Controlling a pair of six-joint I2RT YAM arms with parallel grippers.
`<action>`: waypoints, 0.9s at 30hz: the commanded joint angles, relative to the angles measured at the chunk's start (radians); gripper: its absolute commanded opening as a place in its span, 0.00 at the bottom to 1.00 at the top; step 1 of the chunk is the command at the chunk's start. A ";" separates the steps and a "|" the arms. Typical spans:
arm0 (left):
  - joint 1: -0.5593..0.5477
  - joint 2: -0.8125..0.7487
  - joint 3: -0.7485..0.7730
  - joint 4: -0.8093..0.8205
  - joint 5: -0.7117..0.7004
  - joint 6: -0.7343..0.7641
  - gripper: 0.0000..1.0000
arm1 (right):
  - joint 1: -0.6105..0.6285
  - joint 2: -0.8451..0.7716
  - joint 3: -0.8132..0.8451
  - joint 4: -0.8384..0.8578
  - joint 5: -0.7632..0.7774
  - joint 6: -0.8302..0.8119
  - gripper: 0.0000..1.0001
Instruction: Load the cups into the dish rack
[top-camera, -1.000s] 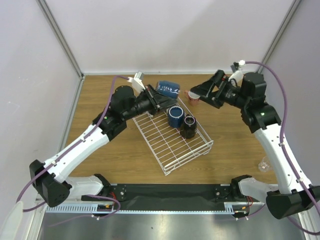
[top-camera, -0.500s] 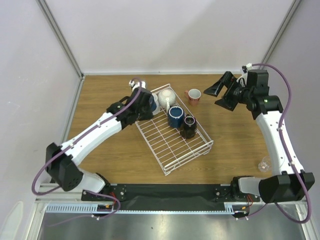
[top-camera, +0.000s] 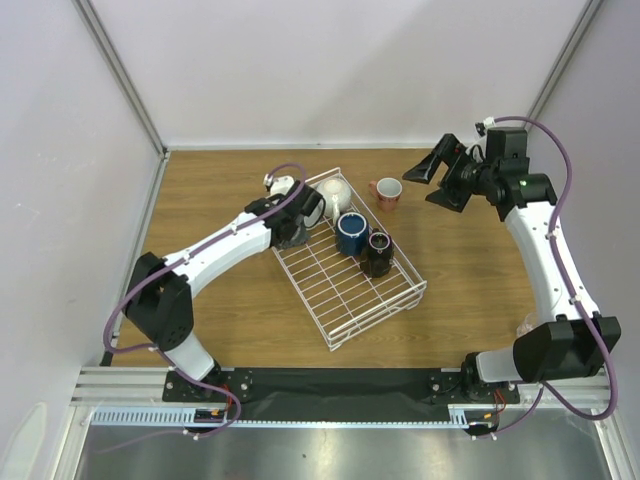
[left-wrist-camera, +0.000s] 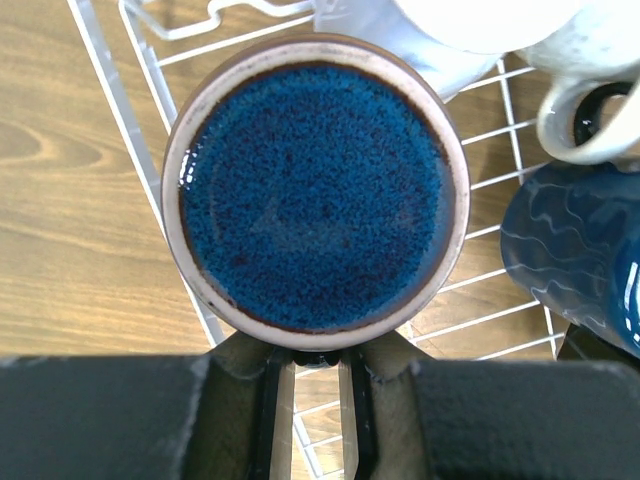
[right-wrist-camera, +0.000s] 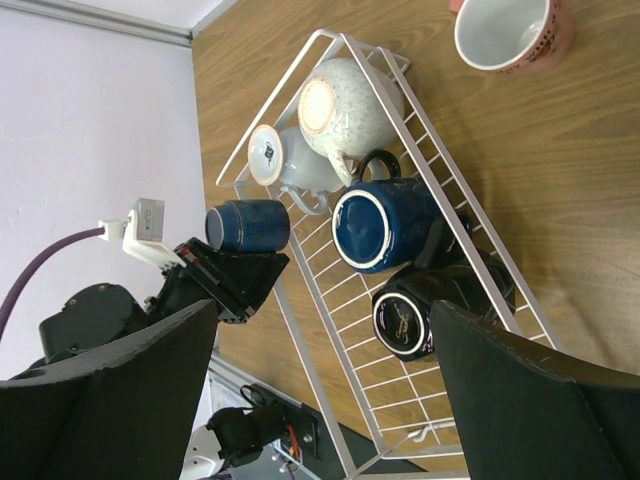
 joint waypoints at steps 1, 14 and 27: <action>0.009 0.013 0.043 0.004 -0.052 -0.094 0.00 | 0.017 0.018 0.058 -0.003 -0.008 -0.027 0.95; 0.037 0.160 0.109 -0.013 -0.106 -0.163 0.00 | 0.074 0.072 0.082 -0.032 -0.005 -0.054 0.95; 0.052 0.214 0.118 -0.019 -0.135 -0.174 0.14 | 0.080 0.089 0.085 -0.029 -0.005 -0.059 0.95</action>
